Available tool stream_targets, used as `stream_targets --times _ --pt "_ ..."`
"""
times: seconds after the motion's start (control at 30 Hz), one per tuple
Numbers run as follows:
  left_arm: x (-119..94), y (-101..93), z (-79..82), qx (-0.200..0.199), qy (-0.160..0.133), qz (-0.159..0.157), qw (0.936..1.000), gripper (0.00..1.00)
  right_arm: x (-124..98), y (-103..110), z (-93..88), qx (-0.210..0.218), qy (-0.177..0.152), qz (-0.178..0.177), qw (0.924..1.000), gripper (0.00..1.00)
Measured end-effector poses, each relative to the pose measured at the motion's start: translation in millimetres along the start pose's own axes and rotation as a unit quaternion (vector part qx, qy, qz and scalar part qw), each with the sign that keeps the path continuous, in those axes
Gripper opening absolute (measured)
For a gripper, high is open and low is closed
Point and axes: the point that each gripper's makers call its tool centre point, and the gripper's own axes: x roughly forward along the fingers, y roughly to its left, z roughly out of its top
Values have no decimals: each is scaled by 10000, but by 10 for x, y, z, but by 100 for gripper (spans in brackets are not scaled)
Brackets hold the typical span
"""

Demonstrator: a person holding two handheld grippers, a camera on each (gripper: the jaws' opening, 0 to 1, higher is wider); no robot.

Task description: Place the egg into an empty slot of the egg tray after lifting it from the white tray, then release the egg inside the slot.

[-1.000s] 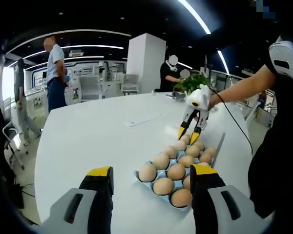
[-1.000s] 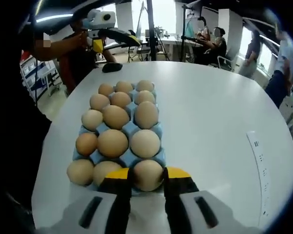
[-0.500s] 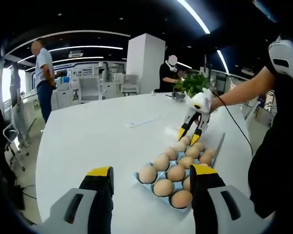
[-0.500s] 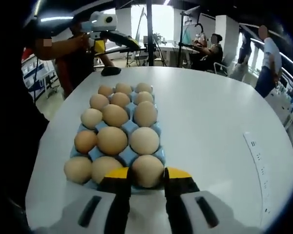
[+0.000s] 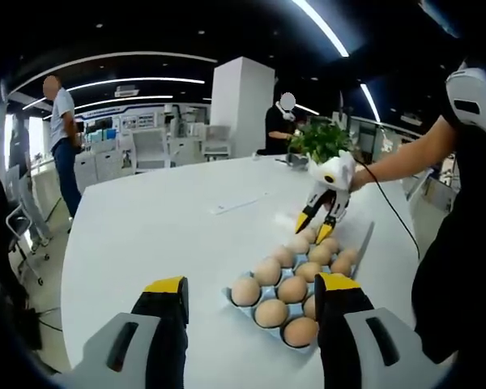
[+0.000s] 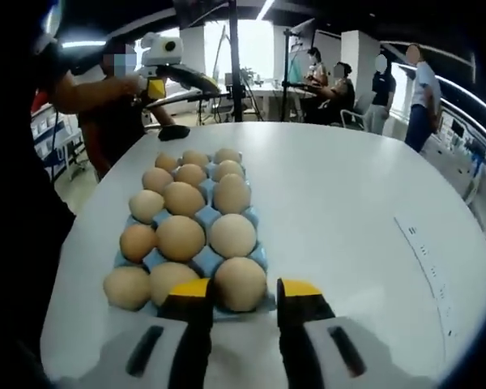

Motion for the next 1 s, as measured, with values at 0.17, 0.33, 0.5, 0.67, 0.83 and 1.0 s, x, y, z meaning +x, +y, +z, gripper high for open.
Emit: stream_targets --times 0.17,0.33,0.5,0.67,0.83,1.0 --pt "15 -13 -6 -8 19 -11 10000 64 -105 -17 15 -117 -301 -208 9993 39" --pt "33 -33 3 10 23 -36 10000 64 -217 -77 126 284 -861 -383 9951 53" --pt "28 -36 -1 5 35 -34 10000 64 -326 -32 273 577 -1427 -406 9873 78" --pt "18 -54 8 -1 6 -39 10000 64 -464 20 408 942 -2028 -518 9733 99" --pt "8 -81 13 -5 -23 -66 10000 65 -595 140 419 865 -2100 -580 9722 100" --pt "-8 -121 61 25 -129 -62 9999 66 -760 207 434 844 -2263 -760 9674 100"
